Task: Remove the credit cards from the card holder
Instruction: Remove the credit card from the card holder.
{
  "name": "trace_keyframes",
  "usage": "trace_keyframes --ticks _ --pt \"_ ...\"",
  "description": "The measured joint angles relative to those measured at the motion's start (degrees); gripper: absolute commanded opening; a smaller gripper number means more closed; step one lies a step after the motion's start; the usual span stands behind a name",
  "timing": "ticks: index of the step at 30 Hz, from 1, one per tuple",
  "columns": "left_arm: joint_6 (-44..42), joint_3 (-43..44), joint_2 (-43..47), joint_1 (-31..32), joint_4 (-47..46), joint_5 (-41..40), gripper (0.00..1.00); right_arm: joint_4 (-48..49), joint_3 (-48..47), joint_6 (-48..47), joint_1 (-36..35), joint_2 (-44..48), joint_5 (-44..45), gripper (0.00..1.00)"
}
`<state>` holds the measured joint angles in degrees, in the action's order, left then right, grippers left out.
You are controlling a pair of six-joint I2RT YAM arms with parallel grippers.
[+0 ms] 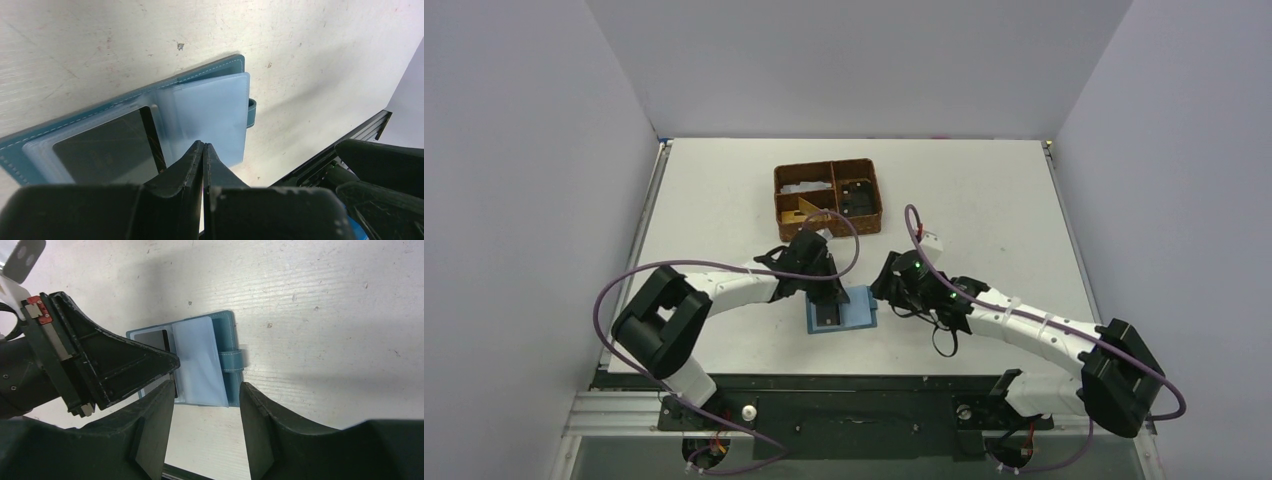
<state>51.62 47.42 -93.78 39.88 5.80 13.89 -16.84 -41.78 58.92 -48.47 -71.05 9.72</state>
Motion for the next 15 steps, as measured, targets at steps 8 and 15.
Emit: trace_keyframes --ticks 8,15 --pt "-1.95 -0.04 5.29 -2.93 3.28 -0.42 0.19 -0.22 -2.89 -0.66 -1.75 -2.19 -0.02 0.56" --pt "-4.22 -2.82 12.26 -7.74 6.58 -1.44 0.35 -0.33 -8.76 -1.81 -5.55 -8.55 -0.28 0.6"
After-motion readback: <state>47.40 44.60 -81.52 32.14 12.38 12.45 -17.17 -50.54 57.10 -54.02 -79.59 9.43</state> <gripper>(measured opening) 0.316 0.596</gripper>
